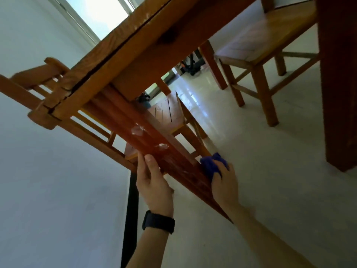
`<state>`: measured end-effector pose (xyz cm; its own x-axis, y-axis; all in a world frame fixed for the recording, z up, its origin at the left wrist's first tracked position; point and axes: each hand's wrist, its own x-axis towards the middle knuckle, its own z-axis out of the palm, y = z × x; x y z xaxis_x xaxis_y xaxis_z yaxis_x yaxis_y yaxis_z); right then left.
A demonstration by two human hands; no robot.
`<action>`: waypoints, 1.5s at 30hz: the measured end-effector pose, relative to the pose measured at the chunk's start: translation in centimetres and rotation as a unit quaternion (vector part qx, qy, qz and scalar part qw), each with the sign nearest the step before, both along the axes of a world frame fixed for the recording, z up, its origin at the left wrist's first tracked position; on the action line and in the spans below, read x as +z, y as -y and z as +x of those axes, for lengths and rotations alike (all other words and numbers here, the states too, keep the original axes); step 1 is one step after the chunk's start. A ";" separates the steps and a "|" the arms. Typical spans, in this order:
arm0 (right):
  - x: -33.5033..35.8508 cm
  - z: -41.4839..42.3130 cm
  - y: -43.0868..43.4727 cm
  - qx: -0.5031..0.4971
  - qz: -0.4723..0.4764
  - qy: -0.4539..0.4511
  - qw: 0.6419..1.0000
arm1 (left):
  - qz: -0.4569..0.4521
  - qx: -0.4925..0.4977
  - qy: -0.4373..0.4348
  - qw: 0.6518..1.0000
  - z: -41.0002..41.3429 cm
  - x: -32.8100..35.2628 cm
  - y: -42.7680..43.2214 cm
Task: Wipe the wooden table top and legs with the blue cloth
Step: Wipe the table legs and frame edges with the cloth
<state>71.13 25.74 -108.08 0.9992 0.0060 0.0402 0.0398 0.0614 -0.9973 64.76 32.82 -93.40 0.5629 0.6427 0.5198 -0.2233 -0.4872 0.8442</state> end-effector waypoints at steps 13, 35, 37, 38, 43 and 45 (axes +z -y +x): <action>-9.6 -2.6 0.5 -0.033 -0.038 -0.133 0.990 | 0.068 -0.012 0.029 0.997 -0.3 -0.7 -1.0; 18.0 -5.0 2.7 -0.044 -0.032 0.317 0.947 | -0.033 -0.239 -0.004 0.970 0.0 1.1 -5.4; 21.2 -4.4 2.6 -0.078 -0.137 0.460 0.874 | -0.058 -0.269 0.007 0.961 0.1 2.0 -5.4; 22.2 -3.8 2.3 -0.098 -0.183 0.509 0.835 | -0.067 -0.277 0.009 0.958 0.1 2.3 -5.3; 18.5 -1.8 1.3 -0.142 -0.311 0.545 0.765 | -0.082 -0.309 0.018 0.947 0.4 2.2 -6.3; 14.2 -2.7 2.1 -0.098 -0.371 0.512 0.769 | -0.082 -0.324 0.015 0.942 0.5 1.8 -7.0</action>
